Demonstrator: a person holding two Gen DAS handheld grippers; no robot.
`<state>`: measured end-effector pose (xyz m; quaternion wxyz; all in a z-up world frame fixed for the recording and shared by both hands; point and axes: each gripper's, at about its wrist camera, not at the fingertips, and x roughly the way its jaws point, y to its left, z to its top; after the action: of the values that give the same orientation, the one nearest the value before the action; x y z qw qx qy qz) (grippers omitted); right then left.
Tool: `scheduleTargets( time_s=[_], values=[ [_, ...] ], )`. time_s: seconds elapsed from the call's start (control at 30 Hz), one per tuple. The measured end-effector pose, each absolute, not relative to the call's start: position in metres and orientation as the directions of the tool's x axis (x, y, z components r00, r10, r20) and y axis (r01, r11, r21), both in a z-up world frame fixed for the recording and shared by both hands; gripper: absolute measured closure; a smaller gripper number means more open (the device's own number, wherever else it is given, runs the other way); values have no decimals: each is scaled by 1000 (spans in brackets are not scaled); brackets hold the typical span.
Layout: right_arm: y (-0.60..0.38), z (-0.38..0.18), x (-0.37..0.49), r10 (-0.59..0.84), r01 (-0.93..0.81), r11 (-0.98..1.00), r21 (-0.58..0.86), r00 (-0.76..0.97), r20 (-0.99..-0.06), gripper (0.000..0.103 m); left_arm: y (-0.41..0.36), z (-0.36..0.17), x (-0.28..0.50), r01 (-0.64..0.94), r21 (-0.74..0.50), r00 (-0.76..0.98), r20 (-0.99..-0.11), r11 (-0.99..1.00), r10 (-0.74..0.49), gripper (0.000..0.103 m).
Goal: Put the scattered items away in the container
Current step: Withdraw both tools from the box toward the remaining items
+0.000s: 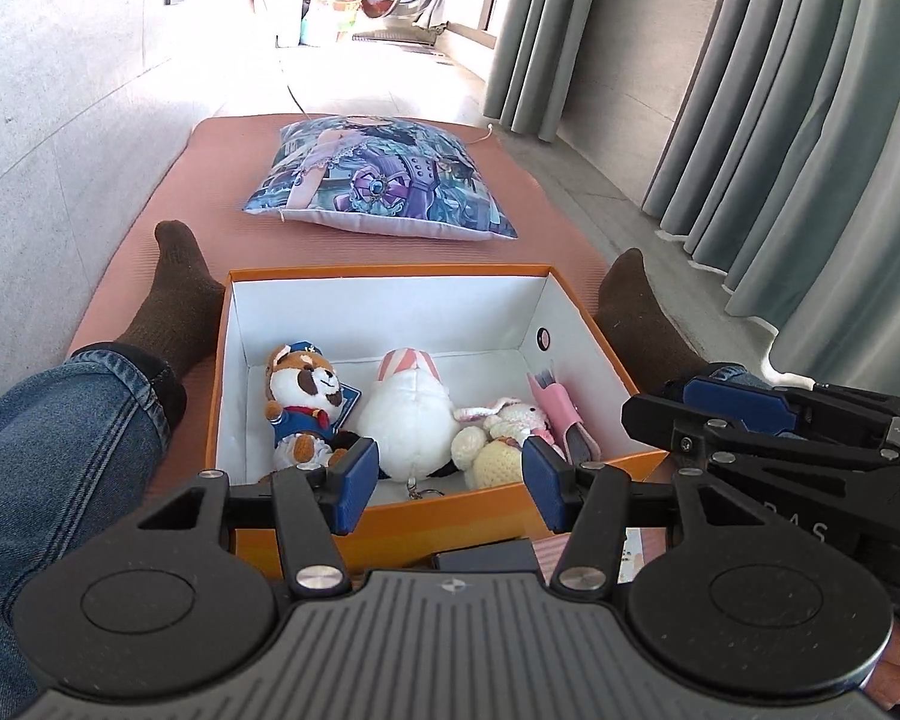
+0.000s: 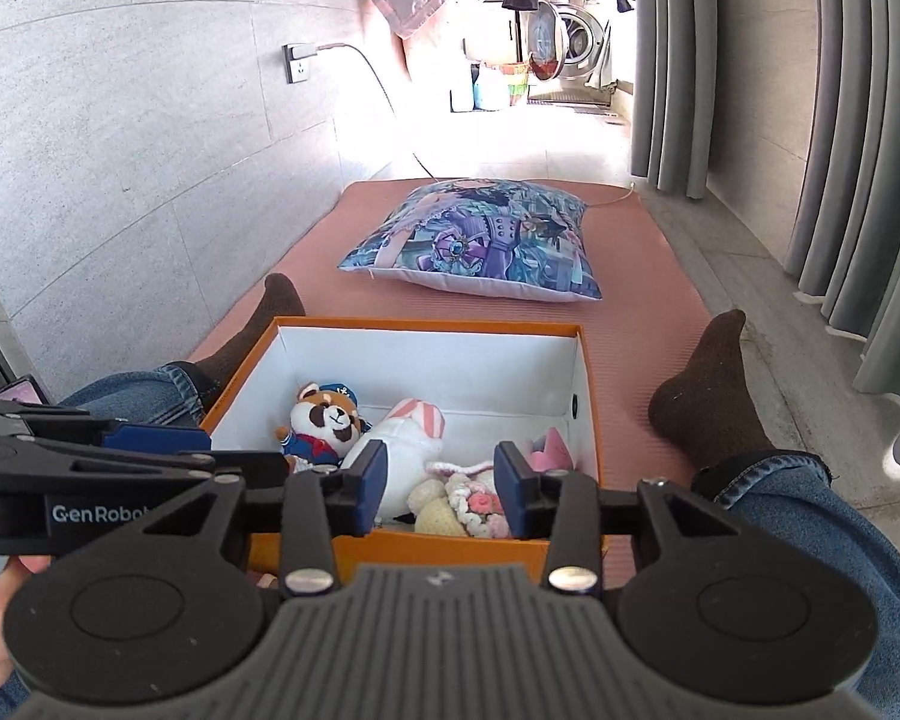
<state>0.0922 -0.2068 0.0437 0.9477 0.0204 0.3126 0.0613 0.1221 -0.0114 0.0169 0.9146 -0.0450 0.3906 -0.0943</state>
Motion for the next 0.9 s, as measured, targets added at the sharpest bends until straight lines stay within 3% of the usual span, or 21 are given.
scheduleTargets(
  time_s=[0.27, 0.53, 0.8, 0.9],
  values=[
    [-204, 29, 66, 135, -82, 990, 112, 763, -632, 57, 4, 2, 104, 131, -202, 570, -786, 971, -240, 40],
    [-212, -16, 55, 108, -24, 992, 122, 646, -755, 57, 28, -35, 94, 10, -277, 405, -877, 961, -257, 40],
    [-225, -58, 54, 50, 54, 994, 93, 533, -845, 57, 33, -64, 88, -39, -285, 347, -903, 958, -254, 40],
    [-234, -73, 64, 32, 96, 991, 88, 475, -880, 50, 30, -69, 91, -7, -279, 353, -899, 960, -259, 40]
  ],
)
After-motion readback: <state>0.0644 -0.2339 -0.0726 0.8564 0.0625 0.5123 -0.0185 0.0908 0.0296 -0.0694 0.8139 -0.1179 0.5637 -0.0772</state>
